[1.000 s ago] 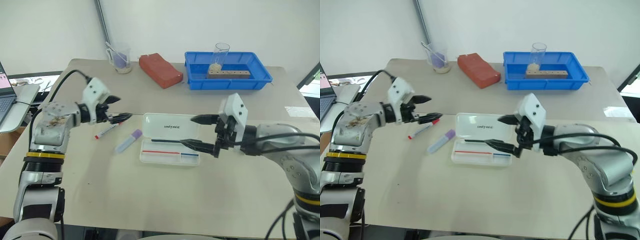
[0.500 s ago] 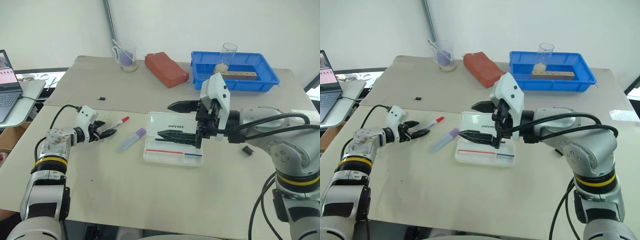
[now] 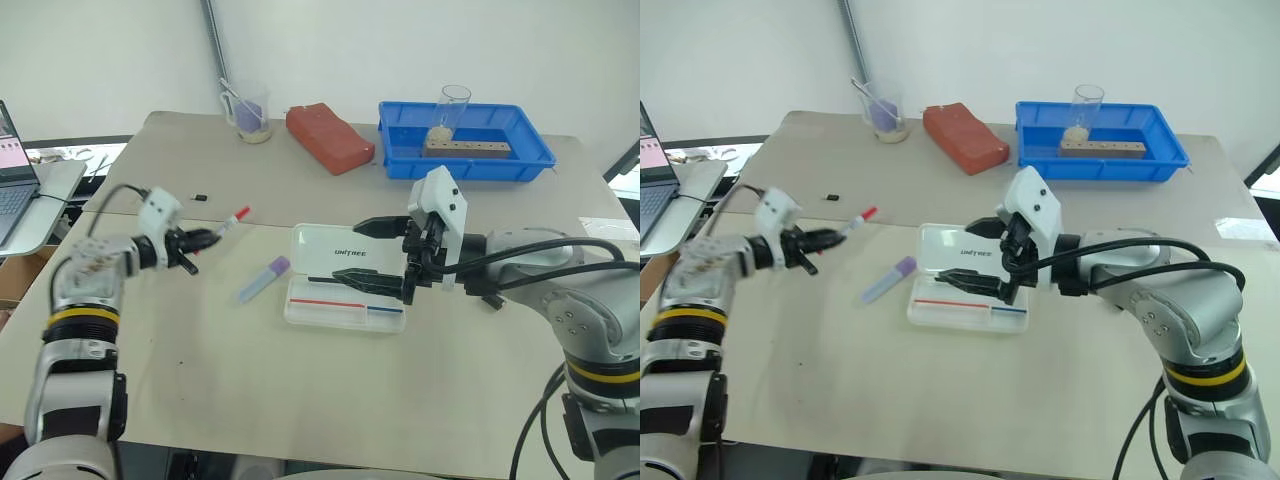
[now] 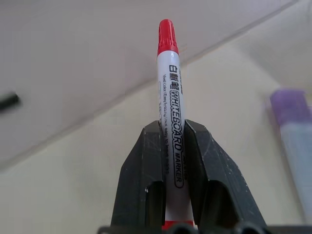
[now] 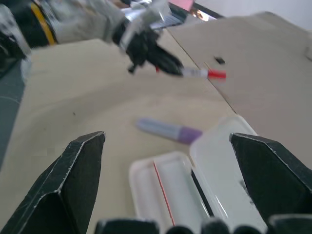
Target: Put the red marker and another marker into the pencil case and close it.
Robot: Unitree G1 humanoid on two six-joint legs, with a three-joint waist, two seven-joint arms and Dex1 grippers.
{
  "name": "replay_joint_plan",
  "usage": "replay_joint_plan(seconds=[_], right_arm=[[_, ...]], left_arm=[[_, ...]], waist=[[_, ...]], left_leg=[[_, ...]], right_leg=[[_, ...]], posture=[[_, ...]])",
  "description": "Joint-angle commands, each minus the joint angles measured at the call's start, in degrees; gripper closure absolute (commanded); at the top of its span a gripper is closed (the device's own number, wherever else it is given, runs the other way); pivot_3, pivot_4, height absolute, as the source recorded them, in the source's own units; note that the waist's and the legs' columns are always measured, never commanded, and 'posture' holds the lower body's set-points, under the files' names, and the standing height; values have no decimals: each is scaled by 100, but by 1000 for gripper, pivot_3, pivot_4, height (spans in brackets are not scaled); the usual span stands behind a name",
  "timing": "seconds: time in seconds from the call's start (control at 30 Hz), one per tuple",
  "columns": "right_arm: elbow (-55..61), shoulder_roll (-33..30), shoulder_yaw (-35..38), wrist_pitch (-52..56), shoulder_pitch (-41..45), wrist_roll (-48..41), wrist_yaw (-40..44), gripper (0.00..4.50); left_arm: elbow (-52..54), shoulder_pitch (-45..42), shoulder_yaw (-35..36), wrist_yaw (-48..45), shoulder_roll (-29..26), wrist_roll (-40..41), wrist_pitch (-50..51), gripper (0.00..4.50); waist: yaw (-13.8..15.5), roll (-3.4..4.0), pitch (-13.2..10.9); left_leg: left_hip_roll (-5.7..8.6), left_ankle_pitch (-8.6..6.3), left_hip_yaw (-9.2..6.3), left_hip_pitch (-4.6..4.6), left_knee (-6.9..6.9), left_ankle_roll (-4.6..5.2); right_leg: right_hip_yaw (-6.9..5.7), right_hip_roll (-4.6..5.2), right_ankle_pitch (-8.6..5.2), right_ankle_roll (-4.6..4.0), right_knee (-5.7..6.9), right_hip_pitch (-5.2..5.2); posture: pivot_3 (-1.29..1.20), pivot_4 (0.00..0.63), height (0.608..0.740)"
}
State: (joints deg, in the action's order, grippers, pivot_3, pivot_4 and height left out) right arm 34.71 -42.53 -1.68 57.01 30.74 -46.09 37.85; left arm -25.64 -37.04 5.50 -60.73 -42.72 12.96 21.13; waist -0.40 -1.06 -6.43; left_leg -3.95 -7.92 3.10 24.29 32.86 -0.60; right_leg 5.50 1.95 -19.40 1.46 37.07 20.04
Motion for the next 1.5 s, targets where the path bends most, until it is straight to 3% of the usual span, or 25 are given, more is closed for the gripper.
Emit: replay_joint_plan(seconds=[0.03, 0.1, 0.2, 0.27, 0.47, 0.8, 0.83, 1.07, 1.27, 1.5], right_arm=[[226, -502, 678, -213, -593, 74, 209, 0], [300, -679, 831, -269, -853, 68, 266, 0], [421, -953, 858, -428, -1274, 192, 499, 0], [373, -1040, 837, -537, -1385, 286, 570, 0], [294, -964, 847, -584, -1311, 378, 445, 0], [479, -732, 845, -418, -1321, 305, 23, 0], [502, -733, 868, -414, -1353, 288, 8, 0], [462, -781, 912, -480, -1415, 267, 24, 0], [422, -669, 679, -555, -1223, 229, 174, 0], [312, -392, 106, -560, -596, 229, 454, 0]], left_arm=[[2682, 156, 16, -776, -638, 1093, 1303, 4362], [3299, 207, -214, -890, -726, 1284, 1599, 4362], [3606, 208, -938, -806, -366, 948, 1243, 4362], [3592, 207, -1435, -848, -119, 656, 872, 4362], [2751, 177, -2459, -783, 677, -129, -174, 4362], [1369, -113, -2681, -740, 1277, -750, -1224, 4362], [1335, -125, -2650, -718, 1329, -751, -1280, 3317], [1886, -104, -2213, -807, 1211, -397, -890, 161], [2314, 24, -1222, -104, 873, -59, 120, 74], [2827, 1459, -485, 937, 547, -184, 754, 74]], waist=[[7, -7, -2], [-1, 9, 4], [2, 39, 16], [-11, 35, 8], [-65, 20, -2], [-29, 17, -4], [-30, 16, -5], [-40, 18, -4], [-55, 18, -4], [-84, 21, -5]], left_leg=[[-1, 0, -4, 6, -1, 0], [3, 1, 1, 1, 0, -2], [12, 0, 8, -26, 3, -2], [13, -1, 6, -67, 1, -2], [5, -3, -12, -49, 1, 4], [9, -8, -13, -47, 3, 12], [9, -8, -13, -46, 4, 12], [7, -8, -14, -47, 4, 12], [4, -8, -17, -49, 3, 12], [-3, -8, -16, -58, -3, 12]], right_leg=[[-3, -1, 0, 0, -3, 0], [-2, 6, 0, 0, -9, -8], [3, 14, -3, 4, -19, -36], [0, 14, -11, 12, -29, -76], [10, -10, -7, -3, -44, -71], [9, -7, -7, -2, -44, -73], [9, -6, -7, -2, -45, -73], [8, -8, -7, -2, -42, -73], [8, -12, -9, 1, -40, -73], [11, -16, -9, 0, -39, -73]], posture=[[0, 150, 740], [0, 150, 740], [0, 150, 740], [0, 150, 740], [0, 150, 740], [0, 150, 740], [0, 150, 740], [0, 150, 740], [0, 150, 740], [0, 150, 740]])
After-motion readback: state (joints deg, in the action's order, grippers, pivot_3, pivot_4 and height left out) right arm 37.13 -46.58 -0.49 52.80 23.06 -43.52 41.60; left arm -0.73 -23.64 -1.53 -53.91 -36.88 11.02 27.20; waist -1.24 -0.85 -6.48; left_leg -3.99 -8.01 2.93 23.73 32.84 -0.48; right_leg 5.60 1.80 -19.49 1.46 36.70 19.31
